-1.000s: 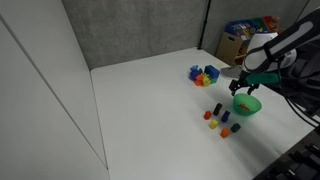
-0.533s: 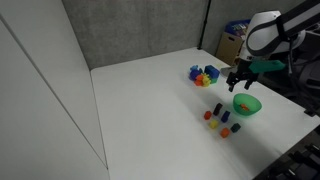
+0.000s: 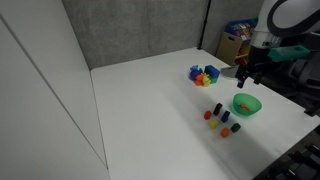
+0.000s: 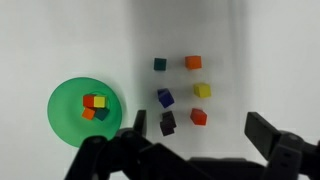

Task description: Put a small orange block in the bowl

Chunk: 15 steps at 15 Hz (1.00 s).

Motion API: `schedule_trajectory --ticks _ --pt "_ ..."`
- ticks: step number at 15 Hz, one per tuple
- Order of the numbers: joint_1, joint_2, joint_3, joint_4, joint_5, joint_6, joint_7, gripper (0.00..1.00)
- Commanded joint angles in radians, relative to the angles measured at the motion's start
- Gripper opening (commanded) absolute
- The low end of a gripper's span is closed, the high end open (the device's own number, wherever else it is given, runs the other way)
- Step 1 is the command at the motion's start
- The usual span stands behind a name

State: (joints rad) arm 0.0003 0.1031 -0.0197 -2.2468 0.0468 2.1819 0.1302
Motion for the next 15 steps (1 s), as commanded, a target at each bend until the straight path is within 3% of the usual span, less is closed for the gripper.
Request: schedule_trajectory --ticks 1,8,15 --pt "0.008 -0.129 0.012 -0.028 -0.016 -0.069 -0.020 1.00" --pt "0.015 -0.235 0.033 0.043 -0.023 -0.192 -0.024 1.00" --pt "0.014 -0.239 0.035 0.028 -0.017 -0.173 -0.015 1.00"
